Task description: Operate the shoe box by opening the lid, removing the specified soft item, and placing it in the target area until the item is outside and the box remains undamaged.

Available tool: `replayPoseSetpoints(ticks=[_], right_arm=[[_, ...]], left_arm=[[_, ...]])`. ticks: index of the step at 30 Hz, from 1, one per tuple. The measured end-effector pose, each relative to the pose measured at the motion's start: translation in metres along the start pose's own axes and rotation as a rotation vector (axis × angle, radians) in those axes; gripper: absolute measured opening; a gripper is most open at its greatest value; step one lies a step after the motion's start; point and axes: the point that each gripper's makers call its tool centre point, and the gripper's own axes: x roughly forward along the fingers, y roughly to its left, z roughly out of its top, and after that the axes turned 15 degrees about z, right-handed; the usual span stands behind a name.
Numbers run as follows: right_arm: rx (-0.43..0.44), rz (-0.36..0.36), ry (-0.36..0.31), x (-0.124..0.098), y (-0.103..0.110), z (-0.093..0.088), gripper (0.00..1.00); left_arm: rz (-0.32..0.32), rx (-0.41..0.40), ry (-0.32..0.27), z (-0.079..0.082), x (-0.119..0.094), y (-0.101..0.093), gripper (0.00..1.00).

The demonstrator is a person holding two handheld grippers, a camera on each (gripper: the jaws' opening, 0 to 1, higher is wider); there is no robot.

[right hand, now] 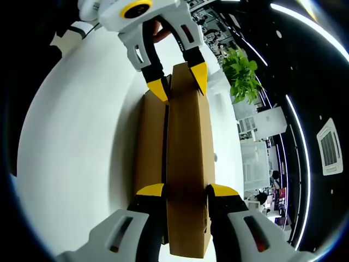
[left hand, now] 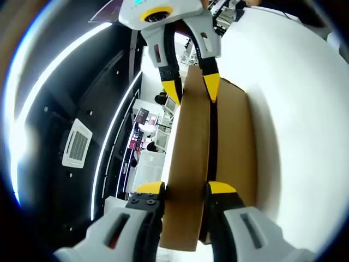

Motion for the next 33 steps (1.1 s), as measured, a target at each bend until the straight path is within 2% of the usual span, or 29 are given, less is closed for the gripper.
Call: replayPoseSetpoints(ticks=[14,22,33], right_arm=[[-0.002,0.018,0.003,-0.002,-0.003,0.001,0.29],[0.019,0.037,0.014,-0.004,-0.005,0.002,0.29],[0.036,0.072,-0.018,-0.007,-0.010,0.003,0.29]], left_arm=[[-0.009,-0.012,0.011,0.000,0.001,0.003,0.30],[0.009,-0.004,0.004,0.000,0.002,0.007,0.30],[0.005,-0.012,0.014,0.001,0.004,0.012,0.30]])
